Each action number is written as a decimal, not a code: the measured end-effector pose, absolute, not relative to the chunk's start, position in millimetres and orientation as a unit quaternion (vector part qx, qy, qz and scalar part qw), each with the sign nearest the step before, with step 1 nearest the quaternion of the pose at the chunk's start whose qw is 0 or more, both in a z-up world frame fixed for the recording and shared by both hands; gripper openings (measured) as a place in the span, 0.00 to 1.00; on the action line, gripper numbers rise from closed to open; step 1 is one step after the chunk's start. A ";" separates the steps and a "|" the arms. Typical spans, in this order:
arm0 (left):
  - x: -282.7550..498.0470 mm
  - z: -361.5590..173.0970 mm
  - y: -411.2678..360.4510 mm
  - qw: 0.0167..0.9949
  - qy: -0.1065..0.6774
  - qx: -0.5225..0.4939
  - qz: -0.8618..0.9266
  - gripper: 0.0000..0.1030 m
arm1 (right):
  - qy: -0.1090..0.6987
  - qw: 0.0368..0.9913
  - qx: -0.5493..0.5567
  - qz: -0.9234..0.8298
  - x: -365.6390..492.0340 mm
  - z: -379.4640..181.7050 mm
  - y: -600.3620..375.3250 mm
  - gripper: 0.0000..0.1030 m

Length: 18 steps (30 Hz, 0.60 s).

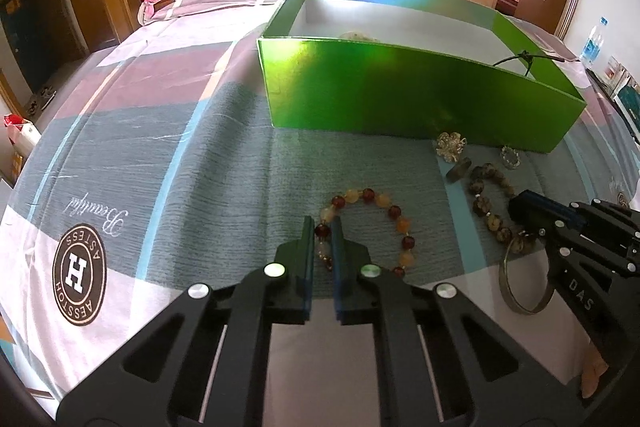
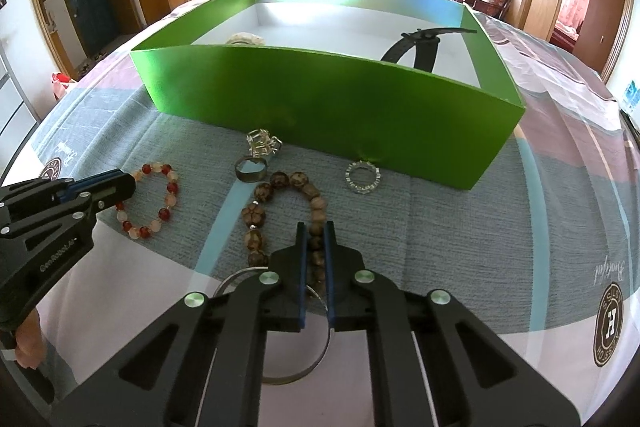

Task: Organize jewelry
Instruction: 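Close the left gripper on the red-and-white bracelet while the right gripper grasps the brown wooden bracelet, then carry both bracelets over the green box and open both grippers to drop them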

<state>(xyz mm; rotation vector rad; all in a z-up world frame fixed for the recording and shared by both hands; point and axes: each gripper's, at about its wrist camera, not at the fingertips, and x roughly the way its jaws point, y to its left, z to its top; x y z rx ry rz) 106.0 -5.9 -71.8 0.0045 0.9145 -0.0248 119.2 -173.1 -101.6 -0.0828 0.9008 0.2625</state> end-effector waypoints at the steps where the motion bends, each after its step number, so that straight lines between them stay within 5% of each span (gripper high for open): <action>1: 105.3 -71.2 -6.1 0.898 0.441 0.003 -0.011 0.08 | 0.434 0.891 -0.040 0.126 119.2 -101.7 -173.0 0.08; 18: 94.1 -3.2 6.1 0.923 0.381 -0.011 -0.044 0.08 | 0.336 0.932 -0.003 0.136 91.7 -0.5 -192.5 0.08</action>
